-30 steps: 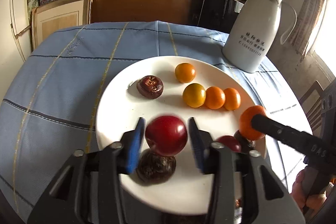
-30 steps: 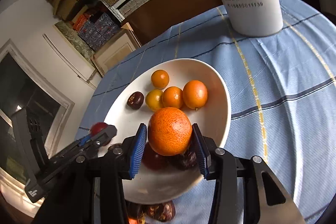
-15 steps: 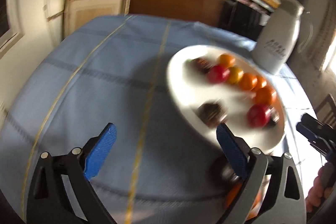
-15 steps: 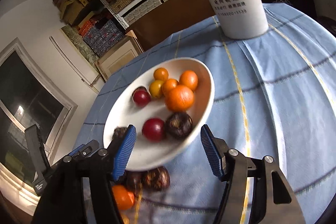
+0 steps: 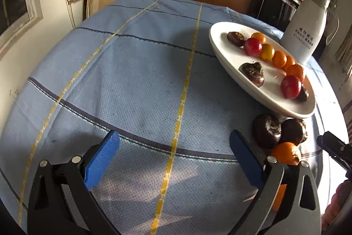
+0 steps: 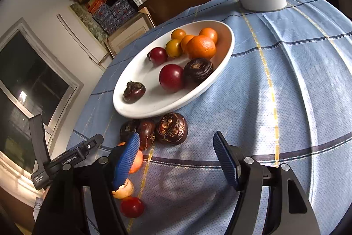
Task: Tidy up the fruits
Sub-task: 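Move both open tools back to the fruit beside the plate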
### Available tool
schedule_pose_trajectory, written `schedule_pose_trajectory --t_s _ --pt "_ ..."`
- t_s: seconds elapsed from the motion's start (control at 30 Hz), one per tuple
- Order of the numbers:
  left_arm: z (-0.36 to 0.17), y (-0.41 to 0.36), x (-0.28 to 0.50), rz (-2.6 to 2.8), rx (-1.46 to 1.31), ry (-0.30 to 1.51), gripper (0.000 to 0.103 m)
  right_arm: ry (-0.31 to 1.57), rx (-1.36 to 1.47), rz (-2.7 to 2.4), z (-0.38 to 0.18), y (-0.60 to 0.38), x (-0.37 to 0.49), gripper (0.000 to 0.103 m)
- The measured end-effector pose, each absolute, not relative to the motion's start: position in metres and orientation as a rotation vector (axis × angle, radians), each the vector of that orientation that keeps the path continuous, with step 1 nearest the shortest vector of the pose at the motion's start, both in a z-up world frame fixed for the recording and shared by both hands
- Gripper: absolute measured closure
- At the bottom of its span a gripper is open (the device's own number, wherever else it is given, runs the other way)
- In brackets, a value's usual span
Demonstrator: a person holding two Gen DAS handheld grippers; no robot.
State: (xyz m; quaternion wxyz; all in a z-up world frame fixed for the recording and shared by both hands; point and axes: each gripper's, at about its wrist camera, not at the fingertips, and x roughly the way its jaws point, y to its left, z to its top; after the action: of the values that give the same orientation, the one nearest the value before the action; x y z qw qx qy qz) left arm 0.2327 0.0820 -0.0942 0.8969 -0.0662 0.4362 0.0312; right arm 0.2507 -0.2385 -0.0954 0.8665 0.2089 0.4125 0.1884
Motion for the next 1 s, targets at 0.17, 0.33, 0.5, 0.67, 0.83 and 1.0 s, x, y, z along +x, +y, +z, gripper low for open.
schedule_pose_trajectory --t_s 0.17,0.33,0.5,0.67,0.83,1.0 --pt "-0.095 0.075 0.233 0.062 -0.094 0.914 0.005 0.852 0.376 0.340 -0.093 -0.236 0.255 0.033" --pt "-0.095 0.070 0.232 0.070 -0.058 0.914 0.005 0.846 0.275 0.299 -0.091 -0.225 0.257 0.033" --pt "-0.097 0.069 0.234 0.079 -0.040 0.919 0.005 0.863 0.180 0.279 -0.094 -0.215 0.260 0.033" --pt "-0.100 0.065 0.236 0.085 -0.013 0.933 0.005 0.880 0.086 0.271 -0.099 -0.194 0.271 0.033" --pt "-0.103 0.059 0.238 0.090 0.032 0.941 0.005 0.887 0.085 0.286 -0.102 -0.192 0.279 0.033" --pt "-0.103 0.055 0.237 0.098 0.060 0.937 0.005 0.911 0.101 0.302 -0.100 -0.204 0.274 0.045"
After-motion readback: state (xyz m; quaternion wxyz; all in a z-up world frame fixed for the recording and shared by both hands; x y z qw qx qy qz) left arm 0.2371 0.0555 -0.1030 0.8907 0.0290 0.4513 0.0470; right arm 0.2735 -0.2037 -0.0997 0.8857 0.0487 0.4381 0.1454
